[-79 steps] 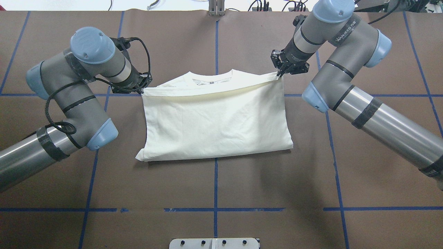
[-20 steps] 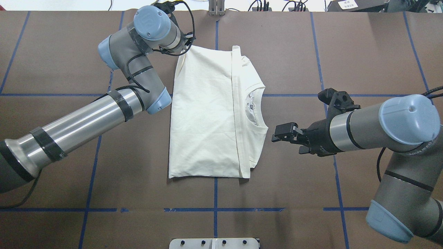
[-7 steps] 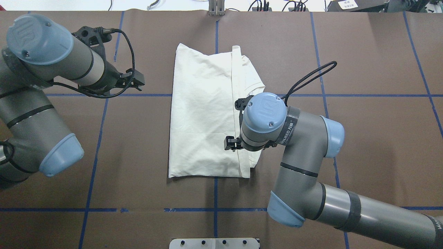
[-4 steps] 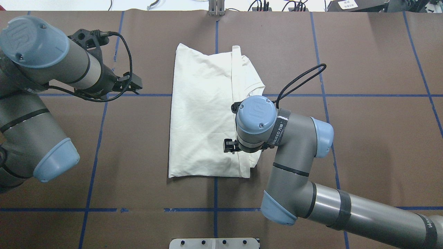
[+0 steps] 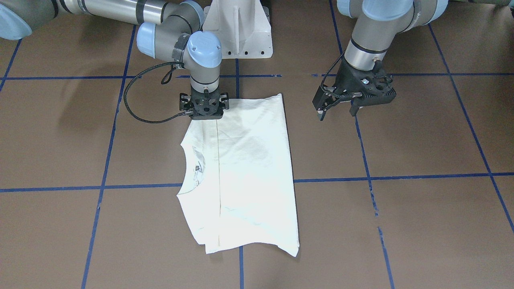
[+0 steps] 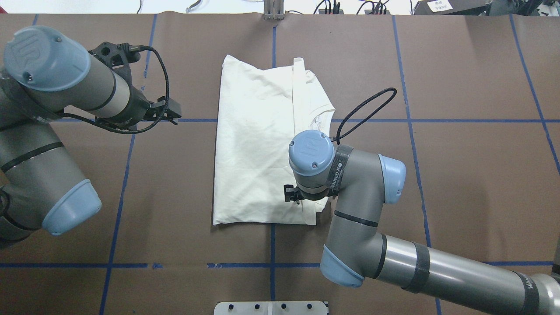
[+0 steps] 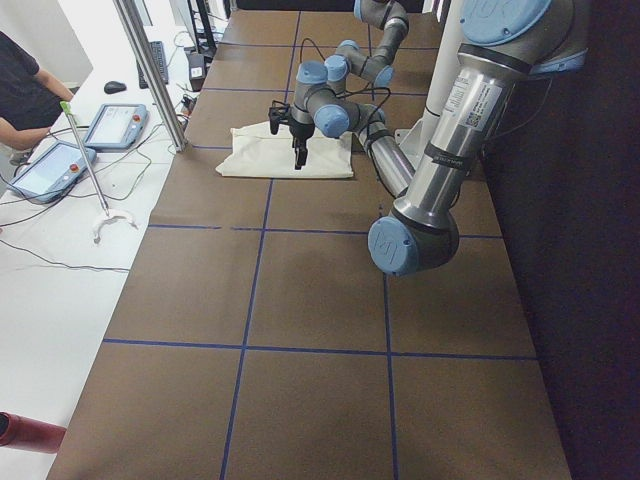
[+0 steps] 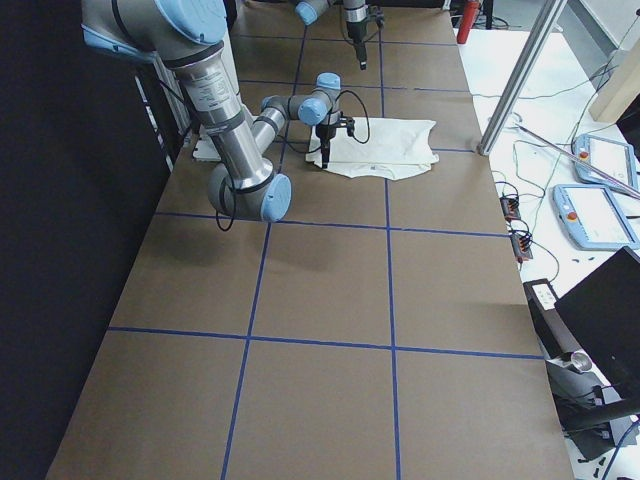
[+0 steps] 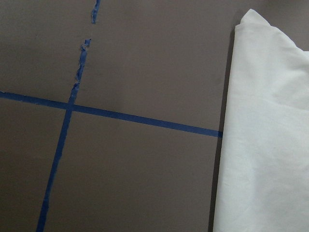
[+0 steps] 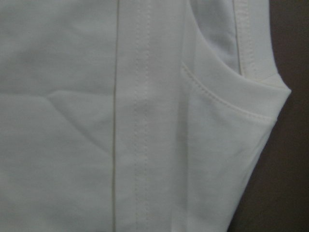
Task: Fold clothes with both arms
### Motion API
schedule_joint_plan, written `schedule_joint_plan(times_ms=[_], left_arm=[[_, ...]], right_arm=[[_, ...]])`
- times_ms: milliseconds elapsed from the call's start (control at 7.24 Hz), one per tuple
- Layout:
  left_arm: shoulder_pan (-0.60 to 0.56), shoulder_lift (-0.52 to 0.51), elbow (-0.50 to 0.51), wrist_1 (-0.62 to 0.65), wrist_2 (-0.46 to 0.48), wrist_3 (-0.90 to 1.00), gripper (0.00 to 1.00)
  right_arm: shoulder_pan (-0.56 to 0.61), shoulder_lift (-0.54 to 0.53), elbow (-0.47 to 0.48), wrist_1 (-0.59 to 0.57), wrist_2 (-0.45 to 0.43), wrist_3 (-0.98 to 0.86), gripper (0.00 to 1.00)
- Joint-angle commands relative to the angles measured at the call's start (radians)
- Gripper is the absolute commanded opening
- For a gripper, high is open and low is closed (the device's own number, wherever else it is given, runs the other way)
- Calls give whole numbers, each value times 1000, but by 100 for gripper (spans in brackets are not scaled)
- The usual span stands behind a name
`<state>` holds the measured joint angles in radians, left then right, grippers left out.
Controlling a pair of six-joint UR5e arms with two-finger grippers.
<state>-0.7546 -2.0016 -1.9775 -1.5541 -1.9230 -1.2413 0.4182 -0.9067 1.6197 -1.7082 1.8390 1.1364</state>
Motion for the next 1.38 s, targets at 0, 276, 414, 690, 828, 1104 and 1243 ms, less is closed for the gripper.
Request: schedule_joint_plan(times_ms=[0,276,414,690,828,1104,1243], left_arm=[[17,0,3,-1,1,-1,100],[29,-2,3,-3,1,-3,100],[37,-5,5,-4,1,-4,100],[41,-8,5,-3,-1,-7,100],[41,-9,3,-3,-1,-9,100],[44,-9,5,-4,-1,-9,100],[58,-11,6,-4,1,-13,100]], right_arm=[[1,6,3,-30,0,-12,100],[1,0,0,-37,-1,-12,100],[1,3,2,-60,-12,-14,100],[8,2,3,-71,-15,-40,100],[14,2,5,-96,-15,-56,100],[40,-6,9,-129,-15,-93,100],[56,-14,9,-131,-15,-118,100]])
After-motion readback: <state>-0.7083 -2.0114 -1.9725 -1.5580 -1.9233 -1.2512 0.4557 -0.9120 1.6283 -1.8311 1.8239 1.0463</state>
